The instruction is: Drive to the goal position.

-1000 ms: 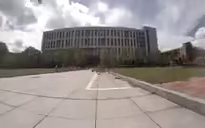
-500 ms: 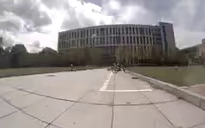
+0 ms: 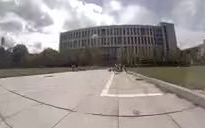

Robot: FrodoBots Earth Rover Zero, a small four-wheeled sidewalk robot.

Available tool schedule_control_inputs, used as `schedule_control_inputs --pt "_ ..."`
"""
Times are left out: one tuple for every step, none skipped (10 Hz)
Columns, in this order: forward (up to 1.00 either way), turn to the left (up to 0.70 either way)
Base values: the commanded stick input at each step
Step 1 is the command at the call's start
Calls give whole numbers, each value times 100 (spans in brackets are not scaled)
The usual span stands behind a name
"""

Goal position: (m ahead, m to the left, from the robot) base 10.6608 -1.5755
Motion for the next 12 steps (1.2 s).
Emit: schedule_control_inputs --pt "70 0" --pt "70 0" --pt "70 0" --pt "70 0" --pt "70 0" --pt "70 0" --pt "70 0" --pt "70 0" --pt "70 0" --pt "70 0" --pt "70 0" --pt "70 0"
